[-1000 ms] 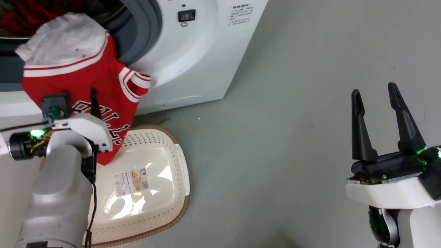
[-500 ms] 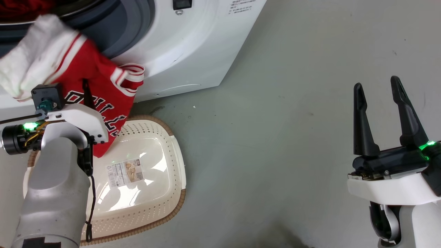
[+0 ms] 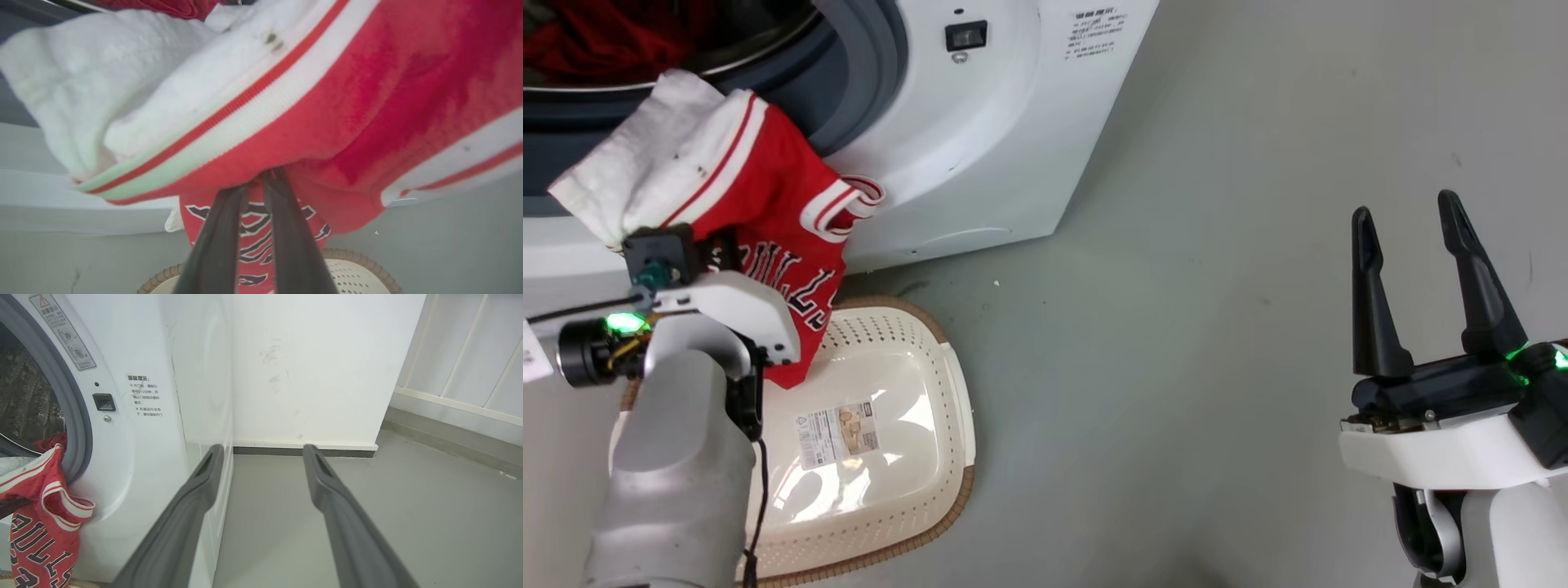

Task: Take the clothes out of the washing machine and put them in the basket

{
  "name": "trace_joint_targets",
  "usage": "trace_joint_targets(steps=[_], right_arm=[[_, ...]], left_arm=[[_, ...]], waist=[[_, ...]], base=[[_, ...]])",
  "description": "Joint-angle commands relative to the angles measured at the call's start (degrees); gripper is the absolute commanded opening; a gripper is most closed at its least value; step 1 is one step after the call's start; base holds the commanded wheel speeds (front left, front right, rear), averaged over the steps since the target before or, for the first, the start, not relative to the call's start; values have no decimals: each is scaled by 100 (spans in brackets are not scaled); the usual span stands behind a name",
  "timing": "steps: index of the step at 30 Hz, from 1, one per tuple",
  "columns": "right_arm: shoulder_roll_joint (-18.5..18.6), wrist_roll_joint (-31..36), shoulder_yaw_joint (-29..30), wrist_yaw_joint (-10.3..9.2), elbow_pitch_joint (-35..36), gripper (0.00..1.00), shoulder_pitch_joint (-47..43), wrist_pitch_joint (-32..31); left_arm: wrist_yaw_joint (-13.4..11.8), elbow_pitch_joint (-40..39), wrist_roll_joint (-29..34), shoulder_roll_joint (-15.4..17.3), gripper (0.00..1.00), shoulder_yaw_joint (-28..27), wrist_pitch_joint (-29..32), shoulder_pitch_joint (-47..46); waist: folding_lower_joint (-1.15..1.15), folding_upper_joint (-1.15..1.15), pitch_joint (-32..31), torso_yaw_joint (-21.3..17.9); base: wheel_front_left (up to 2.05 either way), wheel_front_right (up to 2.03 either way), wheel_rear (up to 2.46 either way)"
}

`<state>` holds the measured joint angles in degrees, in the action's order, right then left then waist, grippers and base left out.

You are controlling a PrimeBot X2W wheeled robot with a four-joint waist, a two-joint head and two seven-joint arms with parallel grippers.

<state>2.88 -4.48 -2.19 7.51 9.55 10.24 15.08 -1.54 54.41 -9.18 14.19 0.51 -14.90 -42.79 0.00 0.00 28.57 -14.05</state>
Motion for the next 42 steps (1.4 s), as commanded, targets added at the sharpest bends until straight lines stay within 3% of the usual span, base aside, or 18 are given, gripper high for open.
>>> trace_joint_targets(steps=[1, 19, 29, 42], right_arm=[[-1, 50, -1, -4, -10, 100, -71, 14], [-1, 219, -35, -4, -165, 100, -646, 14], [-1, 274, -22, -4, -192, 100, -962, 14], [-1, 232, -74, -4, -105, 100, -772, 14]], left_arm=[[6, -45, 12, -29, 0, -24, -45, 86], [181, -1541, 363, -498, 0, -101, -38, 1809], [355, -2256, 648, -654, 0, 144, -33, 2780], [522, -1631, 675, -710, 0, 289, -33, 2989]], waist=[[0, 0, -93, 30], [0, 0, -1290, 316], [0, 0, -1748, 416], [0, 0, -1380, 350]], base=[[0, 0, 0], [0, 0, 0], [0, 0, 0], [0, 0, 0]])
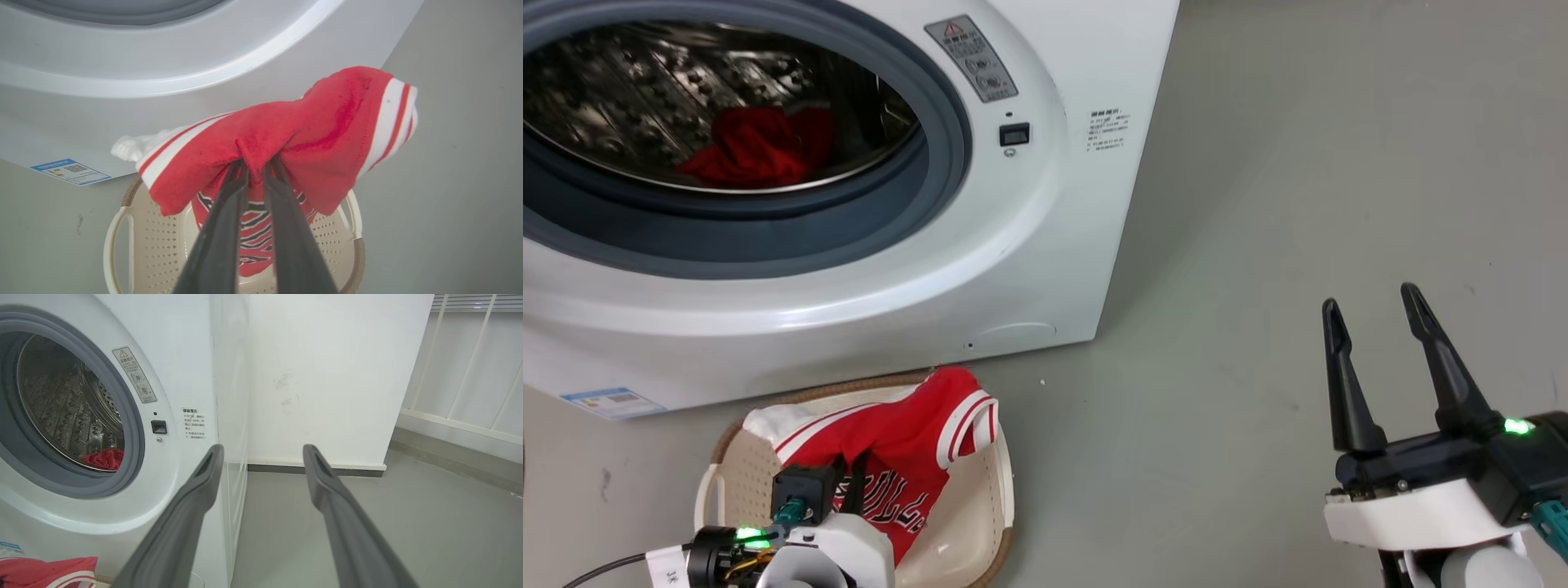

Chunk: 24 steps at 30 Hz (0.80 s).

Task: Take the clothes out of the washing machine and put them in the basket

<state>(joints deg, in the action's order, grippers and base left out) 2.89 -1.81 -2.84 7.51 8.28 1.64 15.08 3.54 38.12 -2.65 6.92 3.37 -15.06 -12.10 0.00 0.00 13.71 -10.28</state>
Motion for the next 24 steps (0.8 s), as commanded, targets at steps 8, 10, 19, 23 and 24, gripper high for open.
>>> trace_joint_targets(steps=[8, 10, 19, 23, 24], right_arm=[[-3, -78, -14, -4, 154, 100, 497, 14], [-3, -91, -9, -4, 185, 100, 614, 14], [-3, -168, 5, -4, 290, 100, 1083, 14], [-3, -218, 5, -4, 328, 100, 1221, 14], [-3, -217, 6, -4, 338, 100, 1249, 14]], left_arm=[[65, 802, 74, 124, 0, 64, -17, -712], [78, 1056, 79, 154, 0, 70, -17, -902], [92, 2071, 142, 307, 0, 185, -16, -1685], [89, 2541, 101, 331, 0, 205, -16, -1992], [87, 2679, 101, 333, 0, 209, -16, -2067]], waist=[[0, 0, 982, -110], [0, 0, 1204, -125], [0, 0, 2044, -199], [0, 0, 2321, -215], [0, 0, 2387, -217]], base=[[0, 0, 0], [0, 0, 0], [0, 0, 0], [0, 0, 0], [0, 0, 0]])
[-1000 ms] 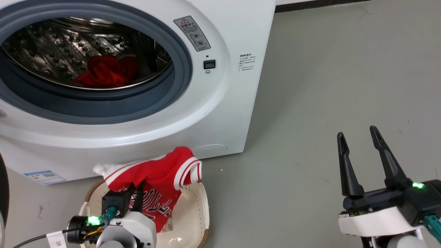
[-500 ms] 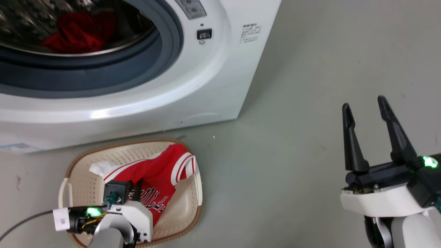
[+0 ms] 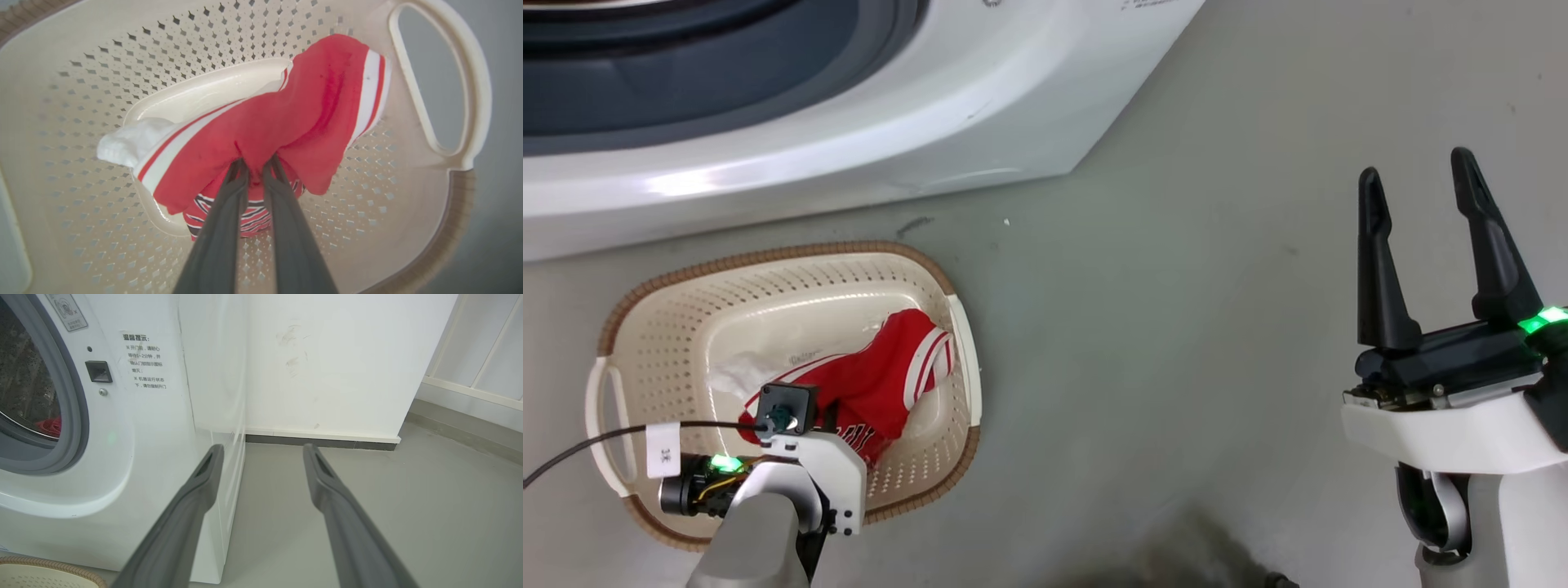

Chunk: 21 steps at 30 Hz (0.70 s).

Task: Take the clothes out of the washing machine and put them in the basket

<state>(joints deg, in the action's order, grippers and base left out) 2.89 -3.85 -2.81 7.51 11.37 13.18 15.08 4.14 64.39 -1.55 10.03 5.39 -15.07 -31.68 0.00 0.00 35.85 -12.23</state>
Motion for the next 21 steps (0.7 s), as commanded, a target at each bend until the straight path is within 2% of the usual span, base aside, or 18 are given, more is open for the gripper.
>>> trace_joint_targets(steps=[1, 8, 9, 10, 11, 16, 21], right_arm=[[-3, -15, 4, -4, 31, 100, 127, 14], [-2, -29, -29, -4, 31, 100, 204, 14], [-2, -28, -34, -4, 20, 100, 205, 14], [-2, -28, -34, -4, 20, 100, 205, 14], [-2, -25, -35, -4, 5, 100, 204, 14], [-2, -11, -41, -4, -74, 100, 111, 14], [-2, 23, -9, -4, -160, 100, -68, 14]], left_arm=[[31, 172, -6, 21, 0, 22, -15, -182], [-53, 653, -25, 12, 0, 94, -14, -517], [-56, 688, -39, 6, 28, 98, -14, -530], [-56, 688, -39, 6, 28, 98, -14, -530], [-73, 682, -63, -10, 100, 93, -15, -542], [-67, 704, -174, -96, 100, 71, -14, -379], [-23, 304, -306, -219, 100, 9, -14, -56]], waist=[[0, 0, 224, -22], [0, 0, 398, -22], [0, 0, 393, -21], [0, 0, 393, -21], [0, 0, 370, -13], [0, 0, 108, 35], [0, 0, -345, 111]], base=[[0, 0, 0], [0, 0, 0], [0, 0, 0], [0, 0, 0], [0, 0, 0], [0, 0, 0], [0, 0, 0]])
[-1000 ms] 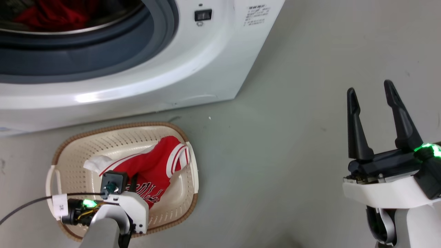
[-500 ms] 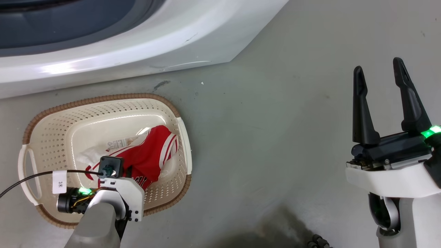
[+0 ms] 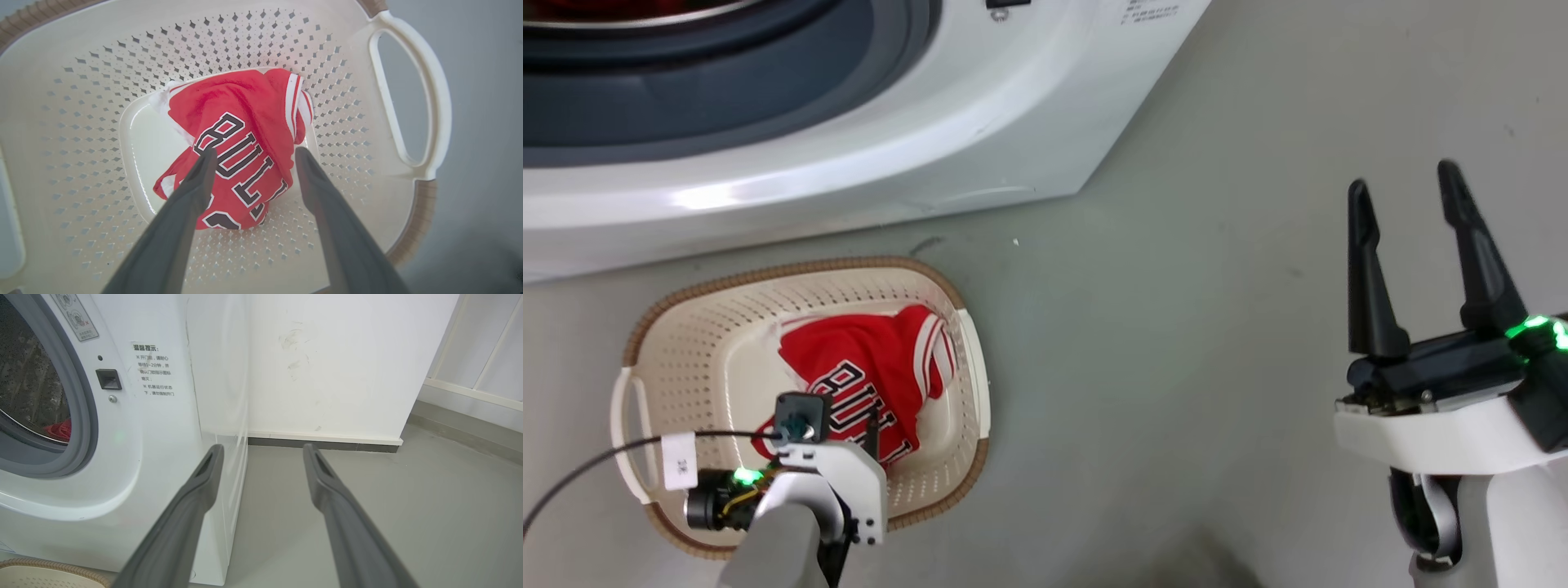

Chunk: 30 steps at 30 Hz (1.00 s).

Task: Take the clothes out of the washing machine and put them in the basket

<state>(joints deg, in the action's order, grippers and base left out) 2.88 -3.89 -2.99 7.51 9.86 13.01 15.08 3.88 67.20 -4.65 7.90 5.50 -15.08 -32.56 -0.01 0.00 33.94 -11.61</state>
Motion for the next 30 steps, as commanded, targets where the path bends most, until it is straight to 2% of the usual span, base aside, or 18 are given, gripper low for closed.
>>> trace_joint_targets(steps=[1, 9, 17, 23, 30], right_arm=[[-2, 46, -5, -4, -32, 100, -92, 14], [-1, 147, -23, -4, -188, 100, -529, 13], [0, 221, -15, -4, -266, 100, -942, 13], [-1, 234, -49, -4, -269, 100, -1117, 13], [-2, 227, -96, -4, -235, 100, -1150, 13]], left_arm=[[5, -60, 8, -25, 100, 10, -13, 135], [-27, -904, -49, -169, 100, 12, -13, 999], [-143, -2226, -41, -209, 100, -144, -13, 1787], [-238, -3131, 3, -228, 100, -313, -14, 2032], [-273, -3978, 43, -213, 100, -561, -13, 1904]], waist=[[1, 0, -259, 65], [1, 0, -1178, 224], [1, 0, -1907, 345], [1, 0, -2154, 372], [1, 0, -2226, 273]], base=[[0, 0, 0], [0, 0, 0], [0, 0, 0], [0, 0, 0], [0, 0, 0]])
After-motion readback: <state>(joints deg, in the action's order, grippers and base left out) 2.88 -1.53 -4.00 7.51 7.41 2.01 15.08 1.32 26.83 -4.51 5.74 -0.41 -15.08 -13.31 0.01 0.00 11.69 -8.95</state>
